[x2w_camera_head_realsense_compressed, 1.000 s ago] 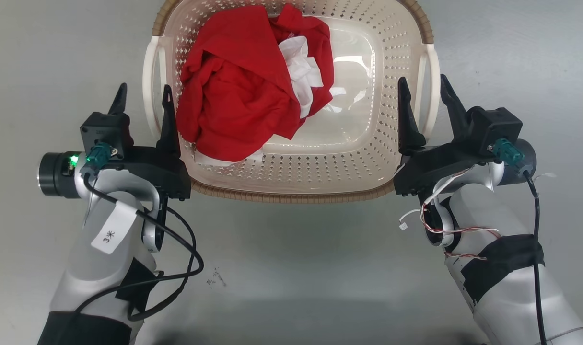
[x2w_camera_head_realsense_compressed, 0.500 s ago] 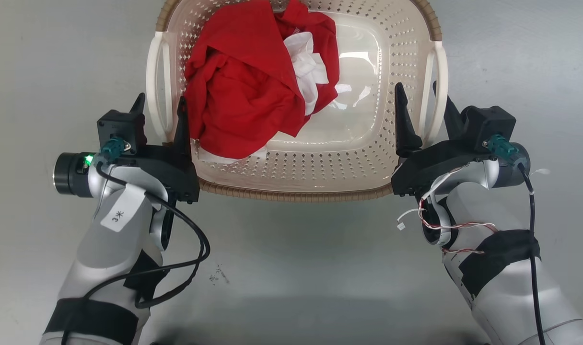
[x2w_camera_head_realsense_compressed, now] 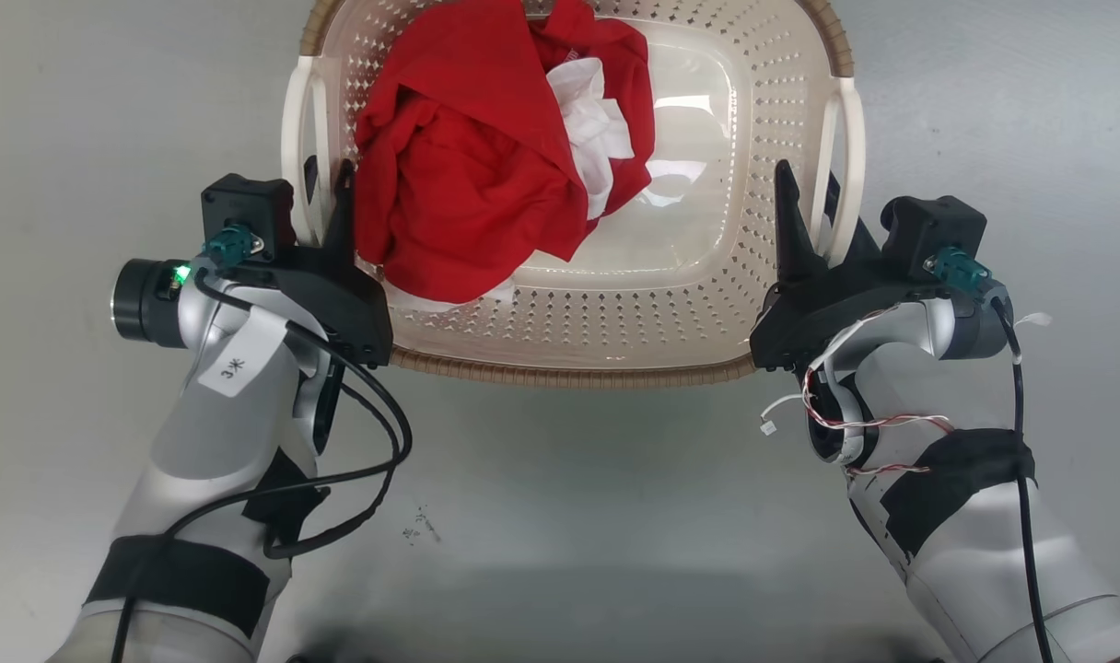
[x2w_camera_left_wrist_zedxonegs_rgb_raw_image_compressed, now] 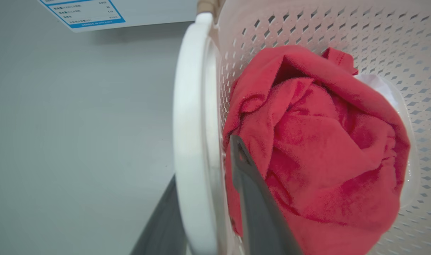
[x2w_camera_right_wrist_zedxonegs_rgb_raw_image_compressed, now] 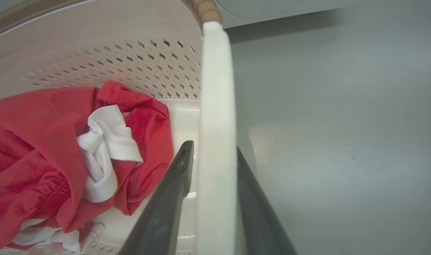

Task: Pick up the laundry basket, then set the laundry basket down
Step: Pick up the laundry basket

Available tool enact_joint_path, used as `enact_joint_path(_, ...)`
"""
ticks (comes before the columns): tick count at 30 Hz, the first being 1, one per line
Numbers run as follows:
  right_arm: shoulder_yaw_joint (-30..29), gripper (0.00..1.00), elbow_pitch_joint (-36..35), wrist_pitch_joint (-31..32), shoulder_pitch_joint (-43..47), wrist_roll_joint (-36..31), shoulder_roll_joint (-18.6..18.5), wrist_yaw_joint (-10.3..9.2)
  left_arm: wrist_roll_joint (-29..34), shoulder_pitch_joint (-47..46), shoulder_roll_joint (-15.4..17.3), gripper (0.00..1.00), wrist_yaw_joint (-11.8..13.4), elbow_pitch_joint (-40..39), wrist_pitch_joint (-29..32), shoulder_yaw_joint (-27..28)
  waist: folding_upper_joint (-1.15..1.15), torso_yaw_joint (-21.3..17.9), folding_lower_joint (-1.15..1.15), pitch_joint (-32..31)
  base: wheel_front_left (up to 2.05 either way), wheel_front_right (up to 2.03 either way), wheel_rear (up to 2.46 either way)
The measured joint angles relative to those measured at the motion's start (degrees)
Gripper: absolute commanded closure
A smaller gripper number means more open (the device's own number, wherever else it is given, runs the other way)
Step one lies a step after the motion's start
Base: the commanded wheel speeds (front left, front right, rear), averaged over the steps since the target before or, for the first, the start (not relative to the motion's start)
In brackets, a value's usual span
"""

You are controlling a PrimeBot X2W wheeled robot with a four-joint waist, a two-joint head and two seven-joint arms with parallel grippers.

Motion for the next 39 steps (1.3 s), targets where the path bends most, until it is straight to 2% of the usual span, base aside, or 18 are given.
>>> enact_joint_path(1, 0.3, 0.54, 0.5, 0.0, 0.0, 0.4, -0.1, 0.0, 0.0, -0.2, 0.0, 0.68, -0.2, 0.3, 0.0, -0.1, 0.0, 0.0, 0.0, 0.0, 0.0, 0.0, 0.0)
enact_joint_path(2, 0.6, 0.59, 0.8, 0.0, -0.1, 0.7, -0.1, 0.0, 0.0, -0.4, 0.1, 0.88, -0.3, 0.6, 0.0, -0.2, 0.0, 0.0, 0.0, 0.0, 0.0, 0.0, 0.0)
enact_joint_path(3, 0.9, 0.71, 1.4, 0.0, -0.3, 1.1, -0.3, -0.25, -0.2, -0.6, 0.2, 1.0, -0.7, 1.1, 0.0, -0.3, 0.0, 0.0, 0.0, 0.0, 0.0, 0.0, 0.0)
enact_joint_path(5, 1.2, 0.93, 1.9, 0.0, -0.6, 1.7, -0.2, -0.26, -1.2, -0.9, 0.1, 1.0, -0.8, 1.9, 0.0, -0.5, 0.0, 0.0, 0.0, -0.1, 0.0, 0.0, 0.0)
enact_joint_path(6, 1.3, 1.0, 2.3, 0.0, -0.8, 1.9, -0.2, -0.26, -1.5, -1.0, 0.1, 1.0, -0.8, 2.2, 0.0, -0.6, 0.0, 0.0, 0.0, -0.2, 0.0, 0.0, 0.0)
enact_joint_path(10, 1.7, 1.0, 3.5, 0.0, -0.9, 3.6, -0.2, -0.3, -2.1, -1.0, -0.3, 1.0, -0.8, 3.4, 0.0, -1.1, 0.0, 0.1, 0.0, -0.8, 0.0, 0.0, 0.0)
enact_joint_path(17, 4.8, 1.0, 4.4, 0.0, -0.7, 6.7, -0.5, -0.33, -6.9, 0.9, 0.1, 1.0, -0.6, 3.3, 0.0, -4.6, 0.0, -0.3, 0.0, -2.9, 0.0, 0.0, 0.0)
enact_joint_path(39, 9.8, 1.0, 10.7, 0.0, 4.1, 13.4, -0.5, -0.31, -18.8, 9.6, 0.4, 1.0, 2.9, 1.0, 0.0, -15.3, 0.0, -1.9, 0.0, -14.6, 0.0, 0.0, 0.0)
